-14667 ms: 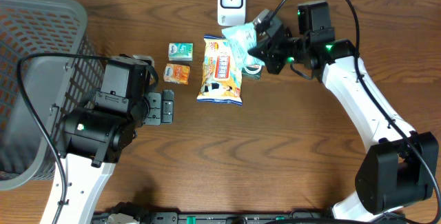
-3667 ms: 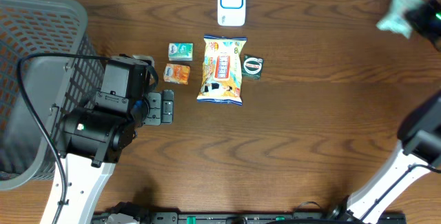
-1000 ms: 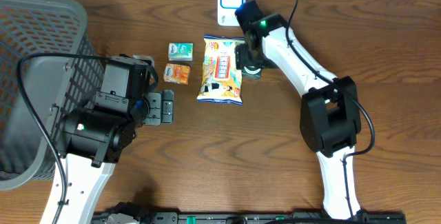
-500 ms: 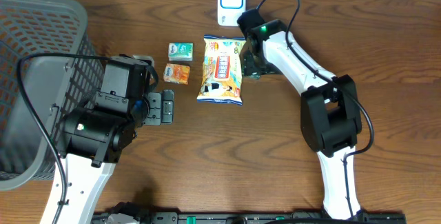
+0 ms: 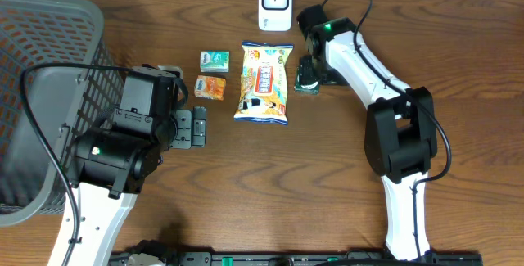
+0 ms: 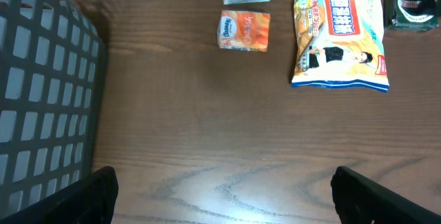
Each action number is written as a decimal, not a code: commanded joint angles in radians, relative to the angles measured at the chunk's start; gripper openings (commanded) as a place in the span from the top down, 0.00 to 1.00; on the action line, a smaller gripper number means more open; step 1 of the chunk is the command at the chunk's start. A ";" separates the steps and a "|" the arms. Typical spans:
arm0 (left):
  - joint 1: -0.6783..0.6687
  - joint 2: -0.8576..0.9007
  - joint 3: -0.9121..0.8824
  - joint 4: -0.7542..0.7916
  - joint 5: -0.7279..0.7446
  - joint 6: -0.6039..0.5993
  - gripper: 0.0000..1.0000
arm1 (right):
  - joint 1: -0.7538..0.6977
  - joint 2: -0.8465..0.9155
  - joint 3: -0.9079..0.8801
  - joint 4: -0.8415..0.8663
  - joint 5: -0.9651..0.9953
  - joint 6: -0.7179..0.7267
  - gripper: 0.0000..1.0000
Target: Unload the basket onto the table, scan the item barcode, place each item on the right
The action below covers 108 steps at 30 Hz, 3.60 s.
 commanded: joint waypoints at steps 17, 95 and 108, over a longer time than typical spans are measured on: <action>0.000 0.003 0.013 -0.005 -0.006 0.001 0.02 | 0.028 -0.003 -0.033 0.094 -0.092 -0.006 0.21; 0.000 0.003 0.013 -0.005 -0.006 0.001 0.02 | -0.190 -0.133 -0.066 -0.103 -0.215 -0.333 0.46; 0.000 0.003 0.013 -0.005 -0.006 0.001 0.02 | -0.107 -0.092 -0.174 0.037 0.003 -0.112 0.42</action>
